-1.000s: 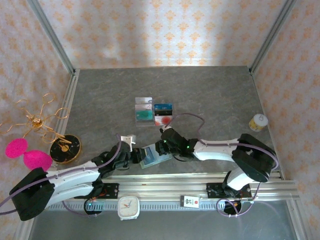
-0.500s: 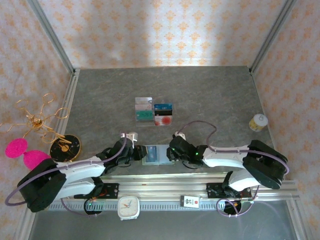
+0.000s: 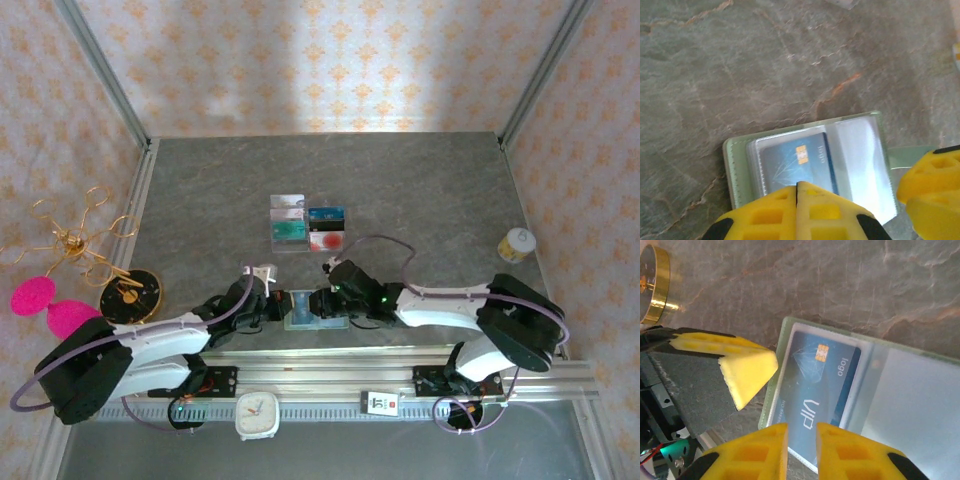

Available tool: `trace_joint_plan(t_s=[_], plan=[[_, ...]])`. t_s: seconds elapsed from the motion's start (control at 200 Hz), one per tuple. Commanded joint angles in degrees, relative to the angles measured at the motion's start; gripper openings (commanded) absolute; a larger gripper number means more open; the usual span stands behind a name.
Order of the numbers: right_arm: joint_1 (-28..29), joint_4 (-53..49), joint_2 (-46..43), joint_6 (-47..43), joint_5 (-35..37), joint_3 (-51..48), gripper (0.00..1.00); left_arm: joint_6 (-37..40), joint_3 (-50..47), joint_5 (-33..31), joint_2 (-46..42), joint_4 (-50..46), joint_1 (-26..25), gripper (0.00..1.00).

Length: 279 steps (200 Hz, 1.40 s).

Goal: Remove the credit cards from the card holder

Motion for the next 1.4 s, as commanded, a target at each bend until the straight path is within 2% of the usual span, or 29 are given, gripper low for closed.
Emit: trace_joint_plan(t_s=[0.0,0.491,0.636,0.731,0.931,1.201,1.392], plan=[[-0.97,2.20,2.52,1.92,-2.92,1.18,0.20,1.99,0.65,-1.32,0.76,0.77,-0.34,0.00],[-1.70,4.58,8.14,3.30,-3.99,0.33,0.18,3.35,0.58,-1.37,6.45,0.42,-0.32,0.00],[-1.70,5.27,8.56,3.33,-4.18,0.31,0.11,2.94,0.16,-0.85,6.78,0.93,-0.89,0.00],[-1.72,5.91,8.38,3.99,-3.60,-0.34,0.00,2.46,-0.45,-0.72,7.16,1.60,-0.99,0.00],[-1.75,5.28,4.44,7.79,1.27,-4.34,0.00,2.21,-0.68,-1.66,4.66,1.13,-0.87,0.00],[-1.70,4.03,1.78,8.89,2.98,-6.42,0.00,2.71,1.41,-1.99,-2.53,-3.30,-1.08,0.00],[-1.70,4.41,2.66,8.27,2.45,-5.51,0.00,1.95,4.35,-2.15,0.05,-0.08,-5.25,0.00]])
